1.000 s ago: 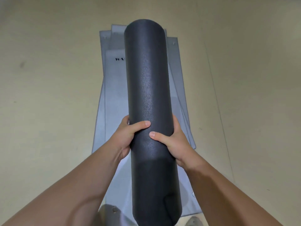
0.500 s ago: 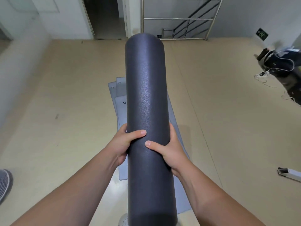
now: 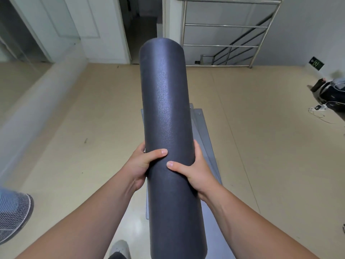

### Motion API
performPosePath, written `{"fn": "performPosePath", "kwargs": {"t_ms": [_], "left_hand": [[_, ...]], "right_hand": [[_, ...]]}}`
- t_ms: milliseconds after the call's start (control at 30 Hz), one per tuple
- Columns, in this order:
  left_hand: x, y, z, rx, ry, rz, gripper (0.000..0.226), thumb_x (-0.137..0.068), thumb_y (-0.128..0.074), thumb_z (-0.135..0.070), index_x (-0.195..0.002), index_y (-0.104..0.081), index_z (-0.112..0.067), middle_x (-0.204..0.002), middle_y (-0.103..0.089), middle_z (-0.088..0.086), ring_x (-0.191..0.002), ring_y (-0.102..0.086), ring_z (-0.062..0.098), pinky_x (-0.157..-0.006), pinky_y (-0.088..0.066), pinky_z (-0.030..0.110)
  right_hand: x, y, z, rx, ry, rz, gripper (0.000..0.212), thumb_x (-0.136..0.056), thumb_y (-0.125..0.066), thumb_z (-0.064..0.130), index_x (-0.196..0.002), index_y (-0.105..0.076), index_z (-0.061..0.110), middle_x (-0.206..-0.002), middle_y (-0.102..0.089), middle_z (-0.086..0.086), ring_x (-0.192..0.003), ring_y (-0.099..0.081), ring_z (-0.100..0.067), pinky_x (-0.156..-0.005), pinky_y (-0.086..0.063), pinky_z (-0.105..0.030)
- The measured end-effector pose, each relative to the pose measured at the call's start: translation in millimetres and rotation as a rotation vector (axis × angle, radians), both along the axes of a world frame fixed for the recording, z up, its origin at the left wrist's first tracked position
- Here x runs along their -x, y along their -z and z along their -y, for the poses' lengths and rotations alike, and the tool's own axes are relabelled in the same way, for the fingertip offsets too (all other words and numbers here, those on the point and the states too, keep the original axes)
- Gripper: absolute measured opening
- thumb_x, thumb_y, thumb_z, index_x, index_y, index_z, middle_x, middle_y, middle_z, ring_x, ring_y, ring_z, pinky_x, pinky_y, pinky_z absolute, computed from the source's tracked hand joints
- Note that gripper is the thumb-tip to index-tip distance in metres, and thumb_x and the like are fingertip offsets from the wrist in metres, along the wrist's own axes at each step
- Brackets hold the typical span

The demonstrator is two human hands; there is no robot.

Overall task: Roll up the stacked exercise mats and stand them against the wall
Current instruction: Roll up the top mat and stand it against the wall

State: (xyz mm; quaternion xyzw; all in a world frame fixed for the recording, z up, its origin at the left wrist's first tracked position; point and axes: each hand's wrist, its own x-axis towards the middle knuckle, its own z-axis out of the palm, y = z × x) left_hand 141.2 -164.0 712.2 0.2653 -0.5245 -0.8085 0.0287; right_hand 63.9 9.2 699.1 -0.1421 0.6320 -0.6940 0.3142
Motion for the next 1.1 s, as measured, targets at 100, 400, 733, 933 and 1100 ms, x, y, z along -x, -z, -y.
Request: {"fn": "performPosePath", "kwargs": {"t_ms": [100, 400, 733, 933, 1100], "left_hand": [[4.9, 2.7, 42.0, -0.014, -0.012, -0.016, 0.076, -0.066, -0.087, -0.023, -0.134, -0.057, -0.012, -0.123, -0.073, 0.012, -0.109, -0.072, 0.033, -0.086, -0.057, 0.043], [23.1, -20.1, 255.8, -0.002, 0.042, -0.048, 0.077, -0.061, -0.088, -0.024, -0.131, -0.057, -0.015, -0.123, -0.073, 0.008, -0.104, -0.074, 0.028, -0.074, -0.059, 0.037], [72.4, -32.4, 454.3, 0.025, 0.025, -0.08, 0.082, -0.055, -0.089, -0.026, -0.13, -0.059, -0.012, -0.121, -0.073, 0.012, -0.106, -0.073, 0.031, -0.078, -0.059, 0.039], [161.6, -17.3, 567.6, 0.085, 0.025, -0.053, 0.064, -0.069, -0.083, -0.022, -0.129, -0.062, -0.012, -0.12, -0.074, 0.011, -0.106, -0.073, 0.032, -0.08, -0.058, 0.04], [265.5, -14.4, 664.6, 0.106, -0.053, -0.05, 0.077, -0.063, -0.088, -0.026, -0.133, -0.06, -0.01, -0.124, -0.072, 0.013, -0.111, -0.071, 0.035, -0.092, -0.056, 0.047]], "right_hand": [[4.1, -2.3, 41.0, -0.001, 0.005, -0.027, 0.096, -0.068, -0.097, 0.018, -0.145, -0.045, 0.044, -0.135, -0.068, 0.011, -0.122, -0.069, -0.019, -0.101, -0.056, -0.052], [8.5, -31.2, 250.9, -0.009, 0.071, -0.076, 0.092, -0.07, -0.095, 0.018, -0.146, -0.046, 0.039, -0.135, -0.069, 0.007, -0.122, -0.069, -0.022, -0.101, -0.056, -0.054], [57.3, -41.6, 449.5, 0.032, 0.079, -0.062, 0.083, -0.079, -0.089, 0.004, -0.144, -0.049, 0.037, -0.132, -0.071, 0.007, -0.121, -0.07, -0.021, -0.103, -0.055, -0.054], [158.6, -21.8, 563.7, 0.058, -0.002, -0.03, 0.08, -0.084, -0.085, 0.002, -0.146, -0.049, 0.037, -0.132, -0.071, 0.006, -0.12, -0.07, -0.021, -0.103, -0.056, -0.052], [275.2, -14.7, 667.5, 0.062, -0.075, -0.021, 0.083, -0.084, -0.085, 0.003, -0.148, -0.046, 0.037, -0.134, -0.07, 0.008, -0.122, -0.069, -0.019, -0.105, -0.055, -0.05]]}}
